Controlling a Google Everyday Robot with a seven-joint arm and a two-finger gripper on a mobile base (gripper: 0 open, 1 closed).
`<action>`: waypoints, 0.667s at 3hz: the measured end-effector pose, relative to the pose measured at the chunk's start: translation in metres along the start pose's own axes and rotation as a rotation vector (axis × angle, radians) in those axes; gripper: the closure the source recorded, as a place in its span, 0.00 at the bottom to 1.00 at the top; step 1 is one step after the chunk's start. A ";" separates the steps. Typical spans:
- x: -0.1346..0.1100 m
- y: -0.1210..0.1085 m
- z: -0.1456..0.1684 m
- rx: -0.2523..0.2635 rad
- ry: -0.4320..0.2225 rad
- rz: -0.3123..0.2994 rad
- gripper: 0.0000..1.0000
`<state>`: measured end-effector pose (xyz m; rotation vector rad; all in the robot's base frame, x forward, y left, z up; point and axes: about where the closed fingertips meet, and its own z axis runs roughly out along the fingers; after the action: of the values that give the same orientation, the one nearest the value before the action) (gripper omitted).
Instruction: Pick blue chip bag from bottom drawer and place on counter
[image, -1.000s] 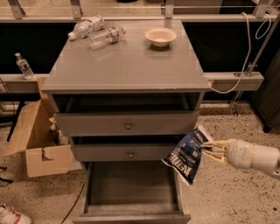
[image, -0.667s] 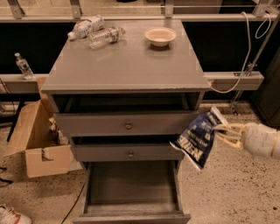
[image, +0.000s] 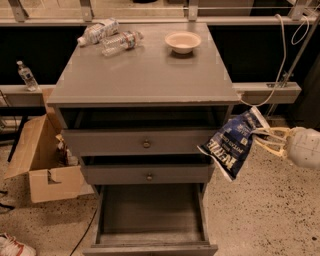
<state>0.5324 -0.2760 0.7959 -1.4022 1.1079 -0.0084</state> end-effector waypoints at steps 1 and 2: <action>-0.008 -0.028 -0.001 0.046 -0.011 0.018 1.00; -0.024 -0.076 -0.002 0.105 -0.025 0.037 1.00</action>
Offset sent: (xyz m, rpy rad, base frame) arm 0.0547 -0.0225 0.1385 0.1582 -0.0765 -0.1062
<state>0.5630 -0.2826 0.8695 -1.2854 1.0973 -0.0220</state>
